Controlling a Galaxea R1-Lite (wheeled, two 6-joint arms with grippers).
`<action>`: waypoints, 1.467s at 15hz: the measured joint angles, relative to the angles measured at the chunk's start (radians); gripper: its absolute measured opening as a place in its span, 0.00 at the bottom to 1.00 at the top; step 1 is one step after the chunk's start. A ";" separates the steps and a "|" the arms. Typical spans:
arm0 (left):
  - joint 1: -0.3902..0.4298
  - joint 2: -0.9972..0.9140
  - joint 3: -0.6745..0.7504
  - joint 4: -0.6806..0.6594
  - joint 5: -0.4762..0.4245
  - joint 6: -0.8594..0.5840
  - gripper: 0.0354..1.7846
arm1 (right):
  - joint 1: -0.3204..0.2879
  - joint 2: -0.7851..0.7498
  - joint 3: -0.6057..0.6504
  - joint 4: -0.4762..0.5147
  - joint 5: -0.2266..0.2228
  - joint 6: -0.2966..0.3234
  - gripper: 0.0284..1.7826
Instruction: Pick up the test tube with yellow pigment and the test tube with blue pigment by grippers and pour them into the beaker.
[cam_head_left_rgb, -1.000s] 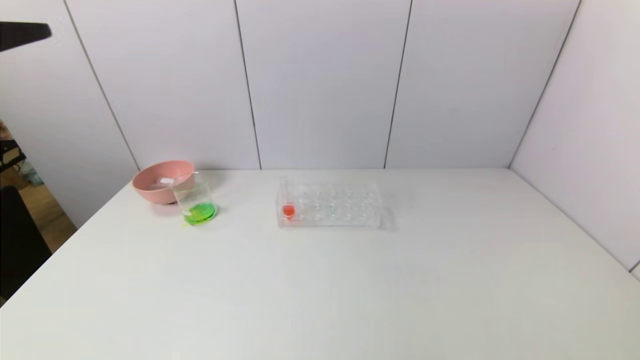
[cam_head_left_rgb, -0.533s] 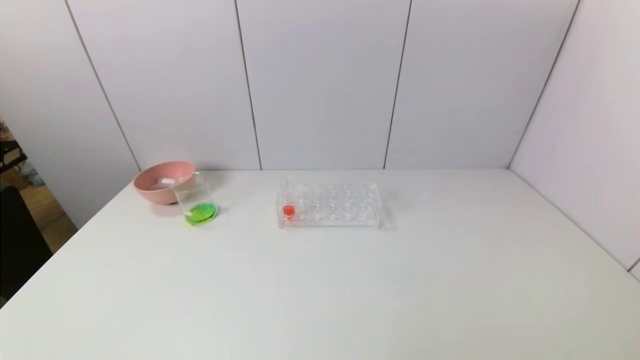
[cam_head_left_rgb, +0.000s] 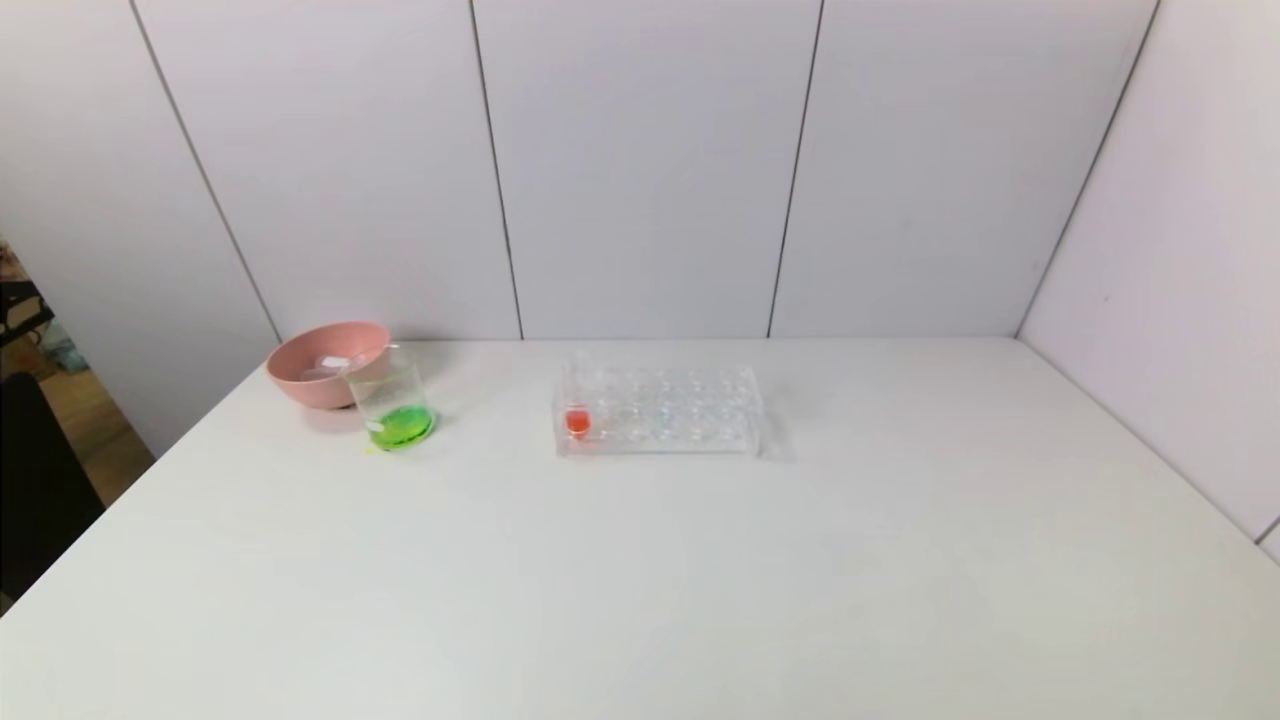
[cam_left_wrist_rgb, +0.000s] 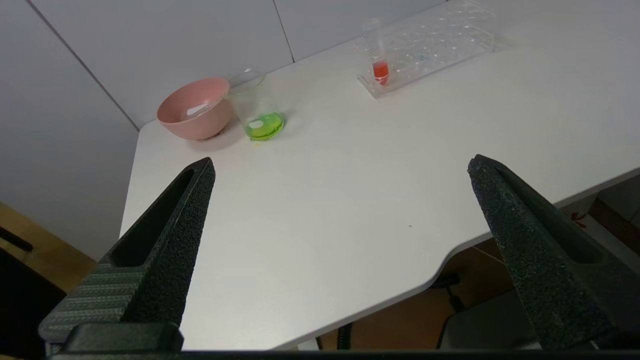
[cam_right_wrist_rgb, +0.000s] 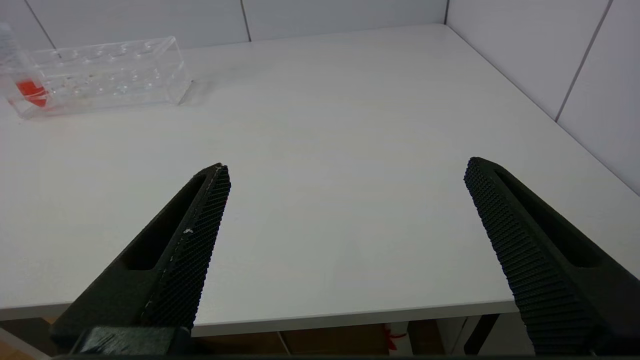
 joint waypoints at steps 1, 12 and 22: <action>0.000 -0.003 0.053 -0.068 -0.010 0.000 0.99 | 0.000 0.000 0.000 0.000 0.000 0.000 0.96; -0.084 -0.108 0.452 -0.306 0.161 -0.123 0.99 | 0.001 0.000 0.000 0.000 0.000 0.000 0.96; -0.088 -0.269 0.715 -0.496 0.405 -0.316 0.99 | 0.001 0.000 0.000 0.000 0.000 0.000 0.96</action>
